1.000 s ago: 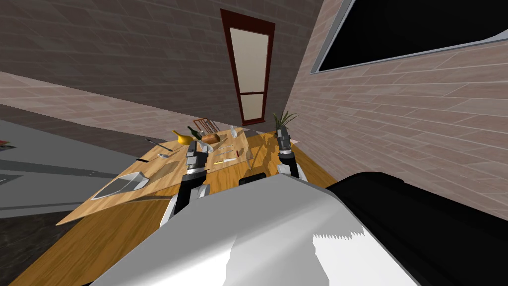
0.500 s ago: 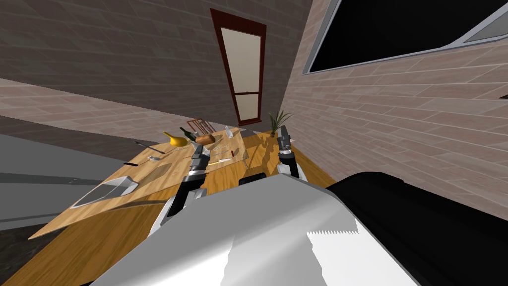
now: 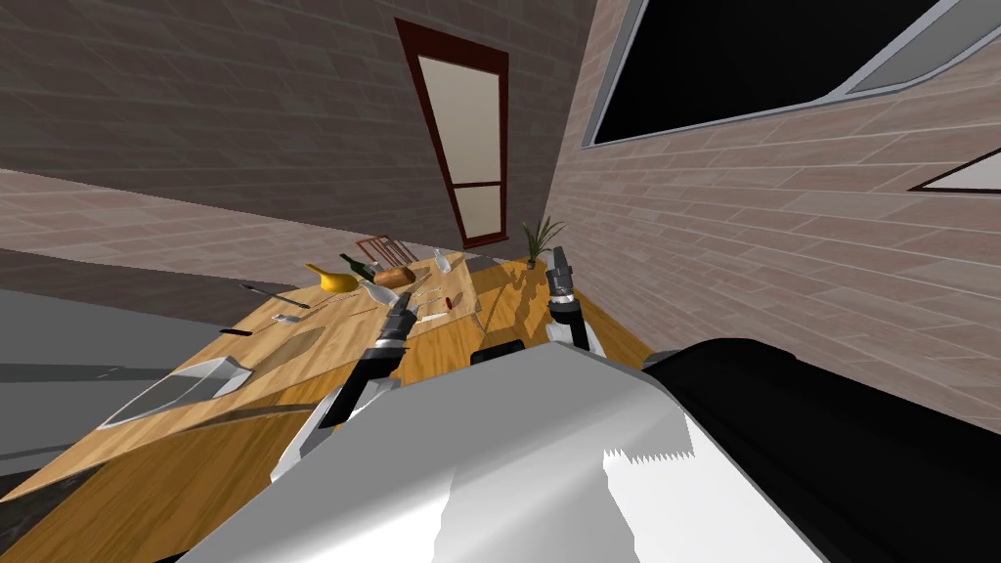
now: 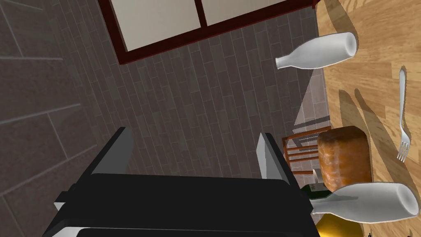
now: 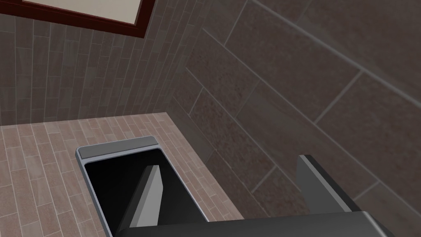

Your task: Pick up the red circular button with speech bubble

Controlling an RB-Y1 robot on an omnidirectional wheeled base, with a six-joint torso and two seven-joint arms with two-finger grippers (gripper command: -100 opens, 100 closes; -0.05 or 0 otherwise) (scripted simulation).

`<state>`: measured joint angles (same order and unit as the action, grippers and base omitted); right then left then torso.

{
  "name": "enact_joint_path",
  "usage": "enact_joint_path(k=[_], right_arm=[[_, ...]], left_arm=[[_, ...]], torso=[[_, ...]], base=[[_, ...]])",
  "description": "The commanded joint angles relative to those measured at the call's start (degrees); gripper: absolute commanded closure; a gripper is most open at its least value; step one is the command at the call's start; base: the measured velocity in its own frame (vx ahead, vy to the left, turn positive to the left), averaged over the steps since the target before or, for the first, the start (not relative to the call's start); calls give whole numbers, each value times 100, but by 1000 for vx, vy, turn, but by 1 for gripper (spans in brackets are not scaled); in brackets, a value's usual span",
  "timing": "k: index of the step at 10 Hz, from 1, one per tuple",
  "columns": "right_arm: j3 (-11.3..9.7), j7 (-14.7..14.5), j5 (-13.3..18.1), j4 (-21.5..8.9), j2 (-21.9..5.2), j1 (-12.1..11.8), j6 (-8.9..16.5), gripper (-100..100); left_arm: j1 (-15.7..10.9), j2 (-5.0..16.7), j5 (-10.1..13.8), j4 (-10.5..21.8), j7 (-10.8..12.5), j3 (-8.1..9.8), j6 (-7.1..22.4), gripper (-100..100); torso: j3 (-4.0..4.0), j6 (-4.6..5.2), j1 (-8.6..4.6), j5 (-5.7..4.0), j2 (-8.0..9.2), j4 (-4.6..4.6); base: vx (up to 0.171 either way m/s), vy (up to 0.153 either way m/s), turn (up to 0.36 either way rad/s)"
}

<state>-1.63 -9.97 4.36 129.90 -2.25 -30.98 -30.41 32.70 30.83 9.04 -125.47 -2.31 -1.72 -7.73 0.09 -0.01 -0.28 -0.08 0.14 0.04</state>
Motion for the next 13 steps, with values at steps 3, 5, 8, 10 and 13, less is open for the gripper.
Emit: enact_joint_path(k=[3, 5, 8, 10, 13], right_arm=[[0, 0, 0, 0, 0, 1, 0, 0], [0, 0, 0, 0, 0, 0, 0, 0], [0, 0, 0, 0, 0, 0, 0, 0], [0, 0, 0, 0, 0, 0, 0, 0], [1, 0, 0, 0, -1, -1, 0, 0]], left_arm=[[153, 598, 310, 125, -212, -104, 305, -100], [207, 867, 451, 202, -305, -165, 447, -100], [301, 1385, 722, 371, -478, -313, 724, -100], [339, 1671, 851, 464, -557, -398, 858, -100], [396, 2171, 1093, 666, -696, -594, 1113, -100]], torso=[[0, 2, -8, -1, 1, 0], [-1, 1, -6, -1, -2, -1], [-6, -1, 9, 2, -10, -2], [-10, 1, -1, 1, -16, -4], [-12, -1, 12, 2, -20, -4]], base=[[-25, -100, -89], [-9, -89, -63], [8, -72, -83], [18, -90, -87], [35, -60, -89]])
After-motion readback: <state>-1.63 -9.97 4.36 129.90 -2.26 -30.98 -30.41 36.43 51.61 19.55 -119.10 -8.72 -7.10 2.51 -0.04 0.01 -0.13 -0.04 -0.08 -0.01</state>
